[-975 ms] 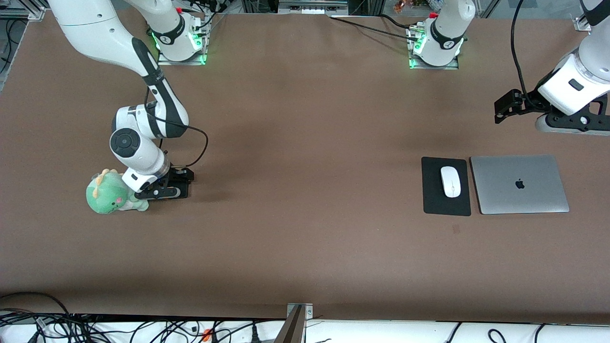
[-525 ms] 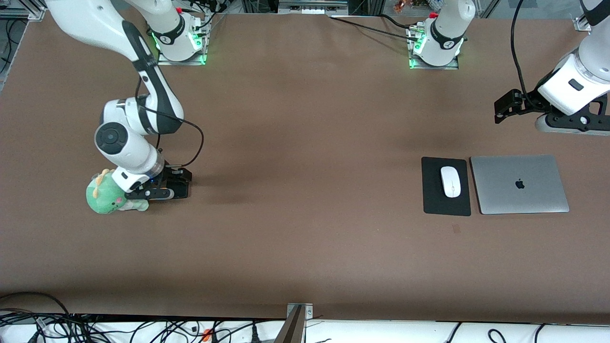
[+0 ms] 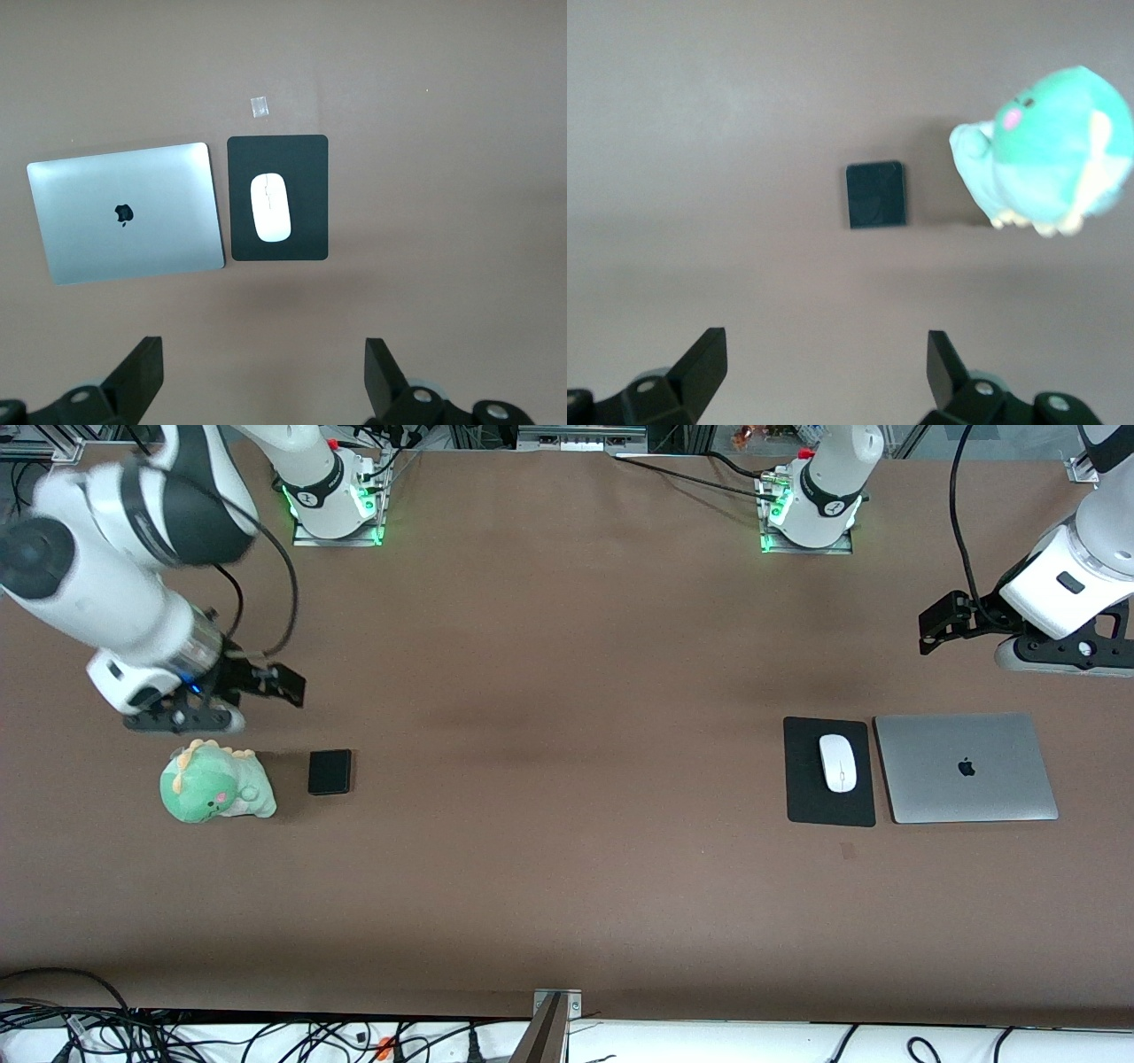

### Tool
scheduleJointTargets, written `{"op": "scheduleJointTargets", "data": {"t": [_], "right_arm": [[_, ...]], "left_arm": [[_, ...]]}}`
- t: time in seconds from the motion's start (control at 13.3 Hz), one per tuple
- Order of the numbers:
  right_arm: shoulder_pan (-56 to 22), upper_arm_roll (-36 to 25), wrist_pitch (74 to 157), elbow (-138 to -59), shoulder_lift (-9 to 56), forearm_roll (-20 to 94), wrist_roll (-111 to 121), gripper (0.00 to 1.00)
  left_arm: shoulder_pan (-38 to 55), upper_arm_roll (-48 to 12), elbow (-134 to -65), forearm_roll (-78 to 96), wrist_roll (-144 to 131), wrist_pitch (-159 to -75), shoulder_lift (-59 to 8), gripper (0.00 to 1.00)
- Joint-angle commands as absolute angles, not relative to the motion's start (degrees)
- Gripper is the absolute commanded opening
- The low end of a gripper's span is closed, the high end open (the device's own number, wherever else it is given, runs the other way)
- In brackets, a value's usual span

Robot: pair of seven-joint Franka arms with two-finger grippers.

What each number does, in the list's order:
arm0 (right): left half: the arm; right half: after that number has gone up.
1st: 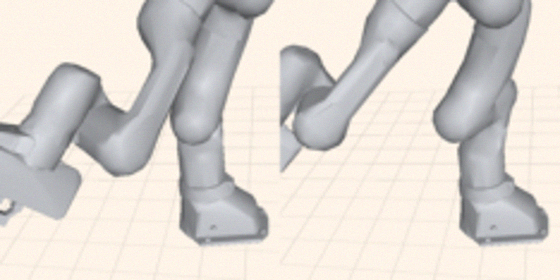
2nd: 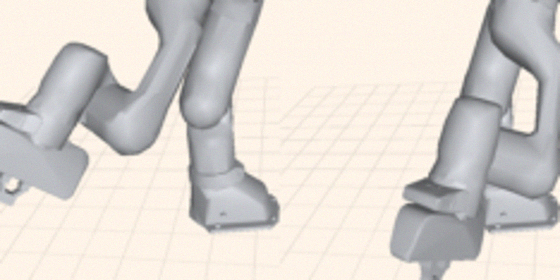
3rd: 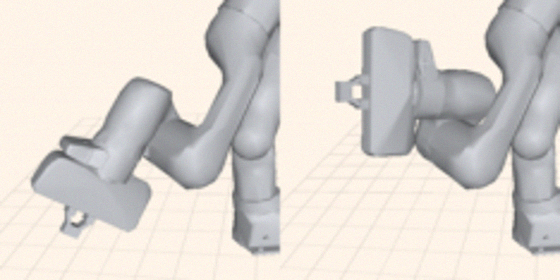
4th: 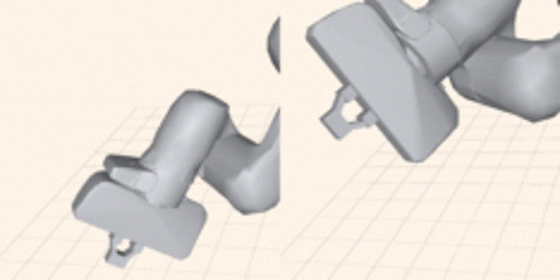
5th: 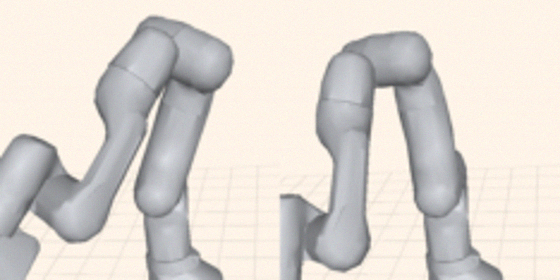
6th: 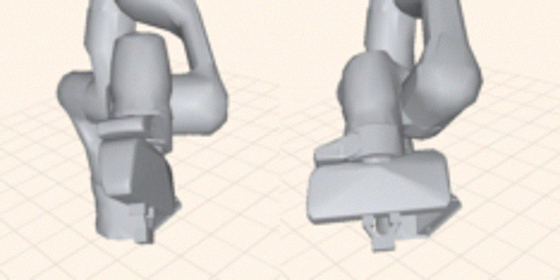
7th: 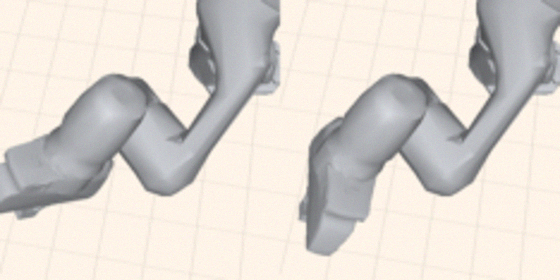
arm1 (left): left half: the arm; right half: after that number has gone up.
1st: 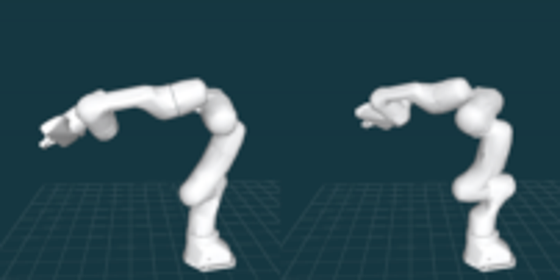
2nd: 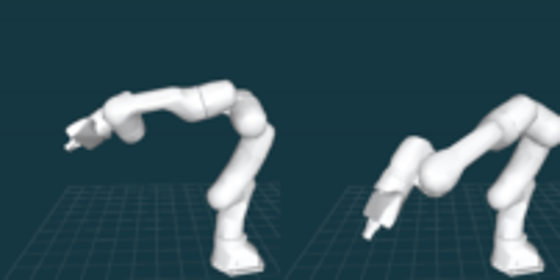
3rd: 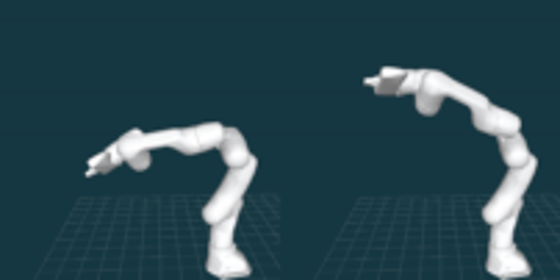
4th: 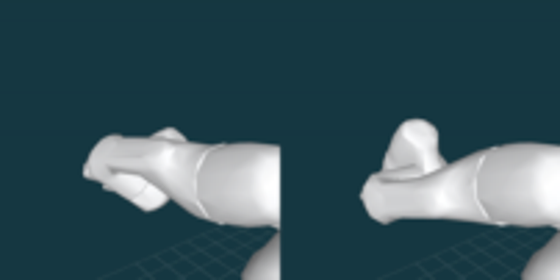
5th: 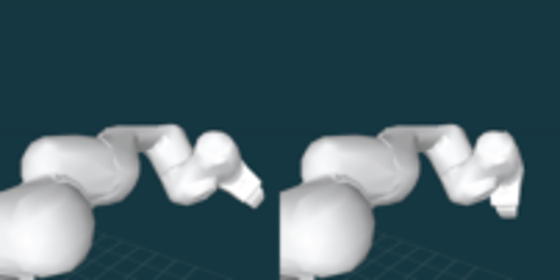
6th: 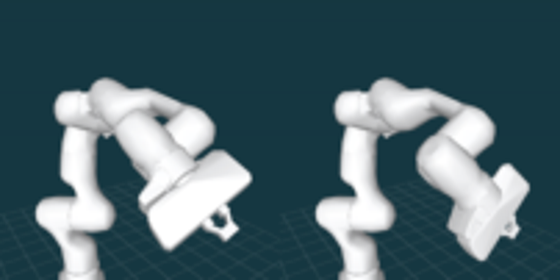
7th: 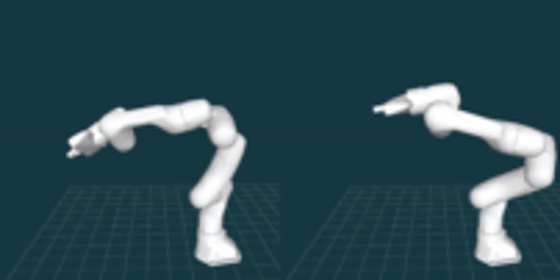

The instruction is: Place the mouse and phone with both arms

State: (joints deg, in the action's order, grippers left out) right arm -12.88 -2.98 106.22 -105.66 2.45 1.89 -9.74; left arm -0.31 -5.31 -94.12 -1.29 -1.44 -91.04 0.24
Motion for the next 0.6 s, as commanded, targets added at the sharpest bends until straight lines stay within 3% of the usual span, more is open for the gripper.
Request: {"op": "scheduleJointTargets", "data": {"t": [0.0,0.3,0.53], "right_arm": [[-12.13,-2.81,101.00,-106.79,-4.11,2.72,-9.32,1.00],[-12.04,-3.51,93.88,-102.14,-4.66,2.20,-7.21,1.00],[-12.13,-3.78,93.60,-100.99,-4.13,2.28,-7.03,1.00]], "left_arm": [[-0.18,-5.19,-93.87,-0.79,-1.23,-90.26,0.62,1.00],[-0.17,-5.27,-93.08,-0.88,-0.70,-90.09,0.18,1.00],[-0.09,-5.27,-92.99,-0.88,-0.70,-89.48,0.26,1.00]]}}
